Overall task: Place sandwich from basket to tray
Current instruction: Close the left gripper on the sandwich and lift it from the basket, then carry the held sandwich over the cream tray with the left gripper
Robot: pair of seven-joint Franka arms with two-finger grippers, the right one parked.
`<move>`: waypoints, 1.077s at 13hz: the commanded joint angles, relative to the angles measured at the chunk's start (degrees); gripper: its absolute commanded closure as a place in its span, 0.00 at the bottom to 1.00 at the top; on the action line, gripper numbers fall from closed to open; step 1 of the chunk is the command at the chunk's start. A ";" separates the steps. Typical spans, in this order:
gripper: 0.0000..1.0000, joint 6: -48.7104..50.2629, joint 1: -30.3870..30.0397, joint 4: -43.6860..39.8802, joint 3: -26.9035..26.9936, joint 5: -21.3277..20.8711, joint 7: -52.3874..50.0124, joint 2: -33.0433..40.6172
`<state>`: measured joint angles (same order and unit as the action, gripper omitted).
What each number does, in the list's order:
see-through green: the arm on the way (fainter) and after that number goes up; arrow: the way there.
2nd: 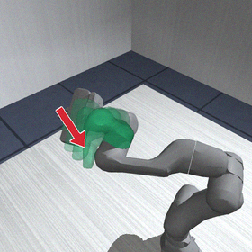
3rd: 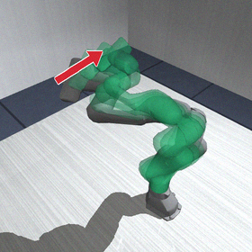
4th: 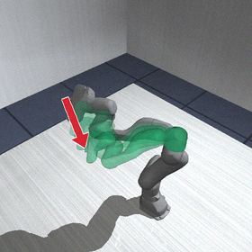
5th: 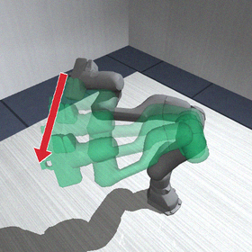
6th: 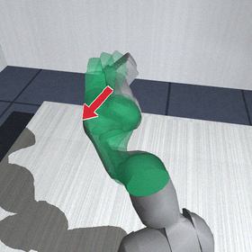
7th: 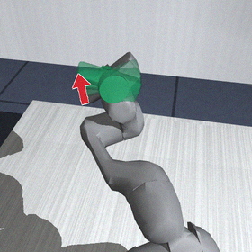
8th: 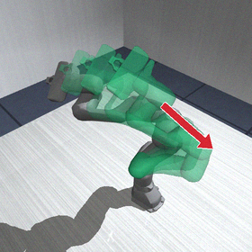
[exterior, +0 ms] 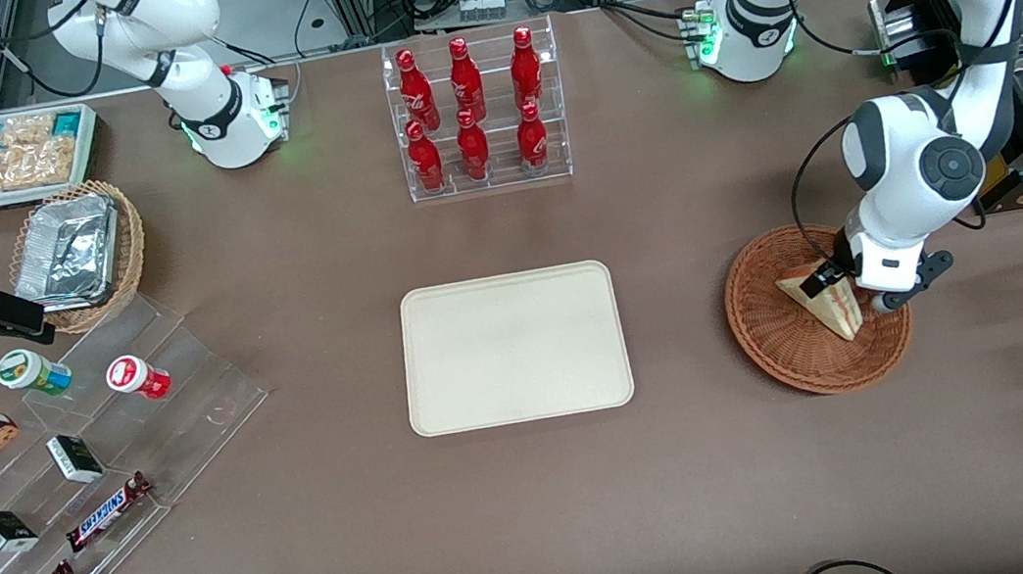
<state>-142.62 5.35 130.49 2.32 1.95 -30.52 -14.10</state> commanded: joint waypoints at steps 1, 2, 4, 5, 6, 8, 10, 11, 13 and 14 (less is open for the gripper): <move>1.00 -0.29 0.36 0.21 0.05 0.52 -1.56 0.57; 1.00 -0.20 0.36 0.21 0.05 0.52 -1.65 0.74; 1.00 2.51 0.36 -0.32 -0.04 0.52 -1.48 2.05; 1.00 3.92 0.36 -0.76 -0.04 0.52 -1.13 3.11; 1.00 4.98 0.45 -1.19 -0.38 0.52 -1.30 3.64; 1.00 7.96 0.80 -3.47 -1.18 0.34 -1.48 4.26; 1.00 11.30 1.24 -6.46 -1.44 0.08 -1.30 4.70; 1.00 13.66 2.29 -8.73 -1.88 -0.01 -1.39 4.70; 1.00 17.02 5.36 -12.43 -1.97 -0.45 -1.39 4.35; 1.00 17.20 7.11 -13.32 -1.97 -0.54 -1.30 4.26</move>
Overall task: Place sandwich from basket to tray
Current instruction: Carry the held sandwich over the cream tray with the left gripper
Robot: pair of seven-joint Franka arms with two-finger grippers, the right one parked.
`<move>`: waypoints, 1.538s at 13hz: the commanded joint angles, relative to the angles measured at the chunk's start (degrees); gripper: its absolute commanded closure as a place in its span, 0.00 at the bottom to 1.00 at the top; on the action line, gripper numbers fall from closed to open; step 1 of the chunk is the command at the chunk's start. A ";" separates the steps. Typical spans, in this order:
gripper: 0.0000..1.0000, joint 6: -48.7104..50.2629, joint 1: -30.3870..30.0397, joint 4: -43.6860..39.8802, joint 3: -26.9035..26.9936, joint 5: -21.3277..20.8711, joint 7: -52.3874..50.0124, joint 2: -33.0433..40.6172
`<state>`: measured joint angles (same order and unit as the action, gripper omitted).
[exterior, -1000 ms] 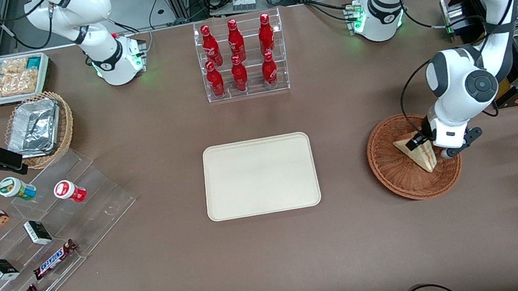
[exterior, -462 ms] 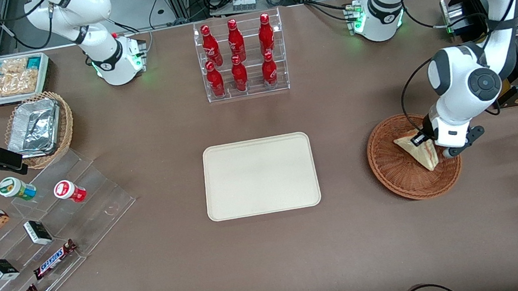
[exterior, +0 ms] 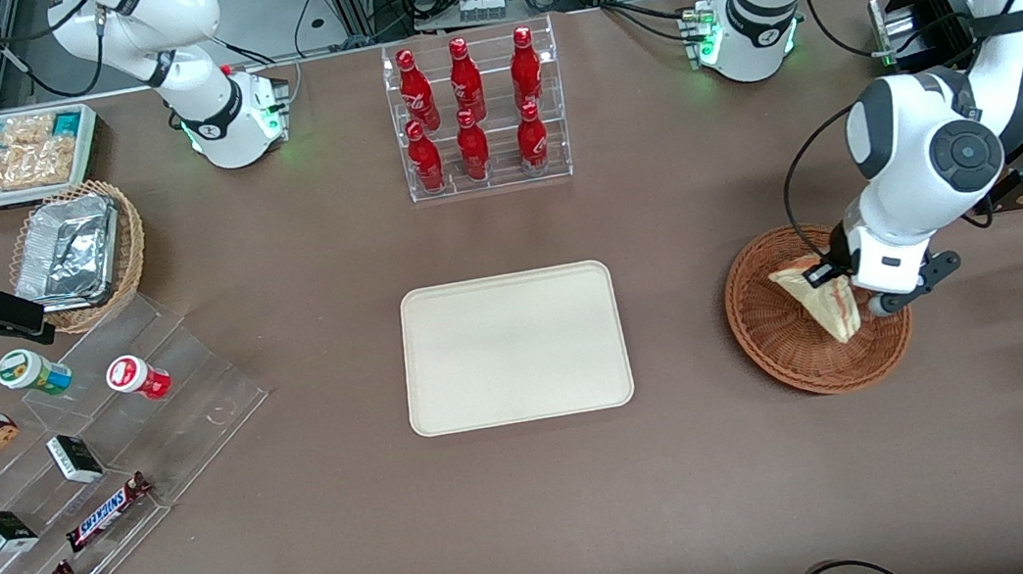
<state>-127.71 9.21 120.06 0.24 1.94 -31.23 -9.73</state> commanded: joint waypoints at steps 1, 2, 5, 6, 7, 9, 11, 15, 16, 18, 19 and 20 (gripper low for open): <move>1.00 2.29 5.36 -3.59 0.11 -0.71 -0.16 -0.20; 1.00 2.29 8.25 -4.56 0.11 -0.80 -0.15 -0.64; 1.00 2.29 15.64 -7.28 0.03 -2.47 -1.11 -2.83; 1.00 2.29 17.57 -8.77 -0.06 -2.47 -1.20 -4.58; 1.00 2.12 20.03 -10.53 -0.15 -2.47 -1.47 -6.69; 1.00 2.12 23.91 -15.01 -0.15 -2.47 -1.47 -11.26; 1.00 2.12 27.68 -20.27 -0.15 -2.64 -1.38 -16.26; 1.00 2.47 33.32 -29.69 0.11 -4.30 -5.77 -26.11; 1.00 2.90 33.59 -31.53 0.11 -6.49 -7.69 -27.78; 1.00 3.17 33.68 -33.30 0.03 -7.92 -8.59 -29.82; 1.00 3.17 33.76 -33.48 0.03 -8.00 -8.59 -30.17; 1.00 3.17 33.77 -33.48 0.03 -8.01 -8.50 -30.17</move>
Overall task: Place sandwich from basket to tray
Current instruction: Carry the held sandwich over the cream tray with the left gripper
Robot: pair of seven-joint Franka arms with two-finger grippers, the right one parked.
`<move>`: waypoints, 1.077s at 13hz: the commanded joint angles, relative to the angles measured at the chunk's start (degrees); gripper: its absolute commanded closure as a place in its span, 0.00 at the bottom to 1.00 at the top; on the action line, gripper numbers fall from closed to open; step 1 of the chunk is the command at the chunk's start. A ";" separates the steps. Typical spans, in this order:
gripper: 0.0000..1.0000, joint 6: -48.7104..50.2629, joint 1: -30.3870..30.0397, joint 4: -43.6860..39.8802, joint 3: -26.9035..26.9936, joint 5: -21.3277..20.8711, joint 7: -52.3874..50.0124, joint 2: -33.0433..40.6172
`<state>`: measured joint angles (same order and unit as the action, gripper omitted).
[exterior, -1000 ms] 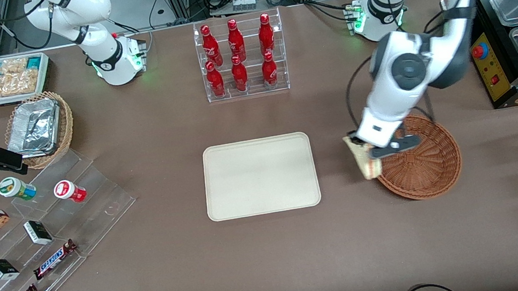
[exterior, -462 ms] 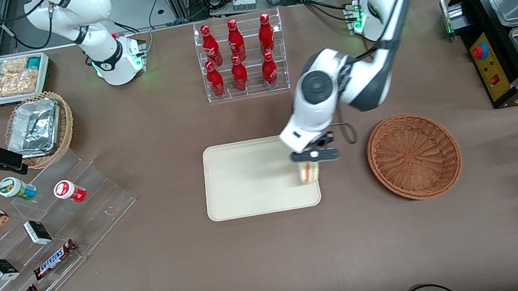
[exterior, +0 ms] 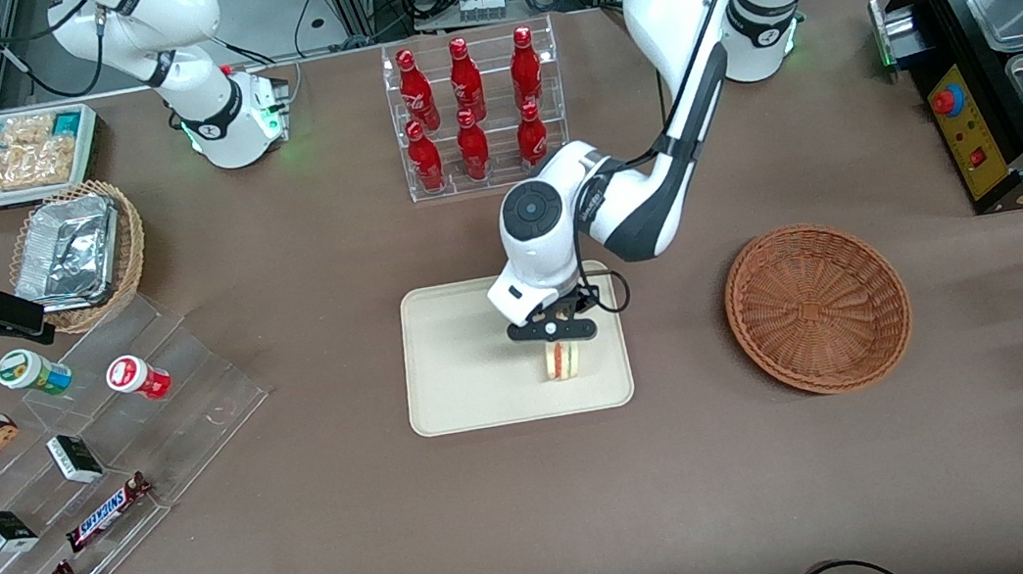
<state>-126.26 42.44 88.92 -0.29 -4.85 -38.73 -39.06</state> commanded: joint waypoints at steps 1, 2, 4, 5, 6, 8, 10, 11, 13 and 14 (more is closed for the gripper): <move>1.00 1.72 0.54 -2.35 0.56 -1.30 -1.00 -1.19; 1.00 1.72 0.54 -2.44 0.56 -1.57 -1.00 -1.46; 1.00 1.55 0.54 -2.53 0.56 -1.66 -1.17 -2.16; 1.00 1.46 0.54 -2.53 0.56 -1.57 -1.17 -2.60; 0.72 1.37 0.54 -2.53 0.56 -1.48 -1.78 -2.95; 0.02 1.20 0.54 -3.05 0.56 -1.57 -2.32 -3.65; 0.00 1.28 1.07 -3.84 0.56 -1.57 -4.15 -4.10; 0.00 1.28 1.07 -4.19 0.56 -1.57 -4.86 -4.01; 0.00 1.28 1.07 -4.98 0.65 -1.48 -5.30 -4.01; 0.00 1.37 1.07 -5.86 0.65 -1.39 -5.74 -3.92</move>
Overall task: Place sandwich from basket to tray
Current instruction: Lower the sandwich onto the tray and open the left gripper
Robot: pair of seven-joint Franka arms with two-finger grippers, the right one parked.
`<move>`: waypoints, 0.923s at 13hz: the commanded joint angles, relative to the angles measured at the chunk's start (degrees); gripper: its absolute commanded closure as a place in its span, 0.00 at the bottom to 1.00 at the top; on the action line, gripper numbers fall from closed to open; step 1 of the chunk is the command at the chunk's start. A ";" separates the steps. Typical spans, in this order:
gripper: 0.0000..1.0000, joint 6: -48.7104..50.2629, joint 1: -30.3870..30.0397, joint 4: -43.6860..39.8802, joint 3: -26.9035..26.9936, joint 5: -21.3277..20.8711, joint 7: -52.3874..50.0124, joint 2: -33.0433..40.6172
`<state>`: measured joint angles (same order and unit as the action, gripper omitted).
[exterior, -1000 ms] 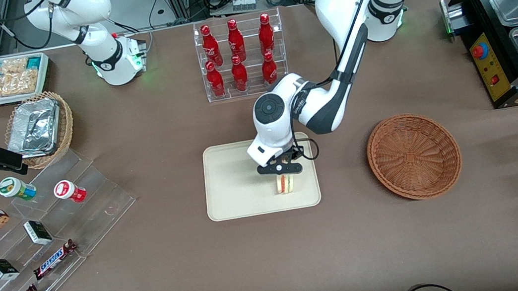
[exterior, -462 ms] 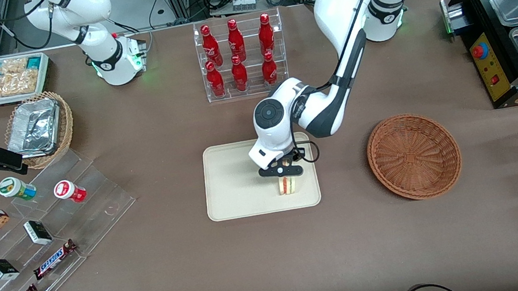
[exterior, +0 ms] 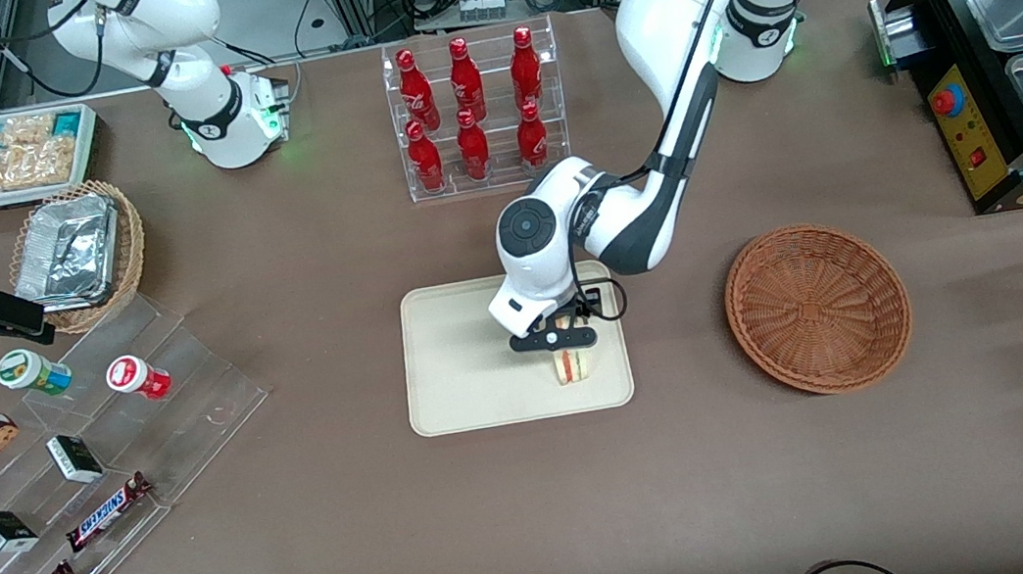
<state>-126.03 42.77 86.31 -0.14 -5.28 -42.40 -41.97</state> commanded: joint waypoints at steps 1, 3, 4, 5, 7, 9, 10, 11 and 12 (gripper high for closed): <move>0.00 1.22 0.73 -3.77 0.49 -1.05 -3.03 -0.92; 0.00 1.40 0.65 -5.00 0.58 -1.14 -3.30 -0.49; 0.00 1.57 0.65 -5.79 0.67 -1.05 -3.39 -0.31; 0.00 2.10 0.56 -6.50 0.67 -1.14 -3.39 0.04; 0.00 3.94 0.12 -7.29 0.84 -1.14 -3.48 0.83; 0.00 5.70 -0.06 -7.56 2.50 0.00 -2.87 2.84; 0.00 5.62 -0.06 -7.64 2.86 -0.08 -3.47 3.55; 0.00 5.71 -0.06 -7.56 3.65 -0.26 -2.78 4.52; 0.00 5.88 -0.06 -7.38 5.49 0.18 -2.16 5.66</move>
<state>-121.70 42.43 78.37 3.16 -5.27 -44.57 -39.00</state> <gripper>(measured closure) 0.000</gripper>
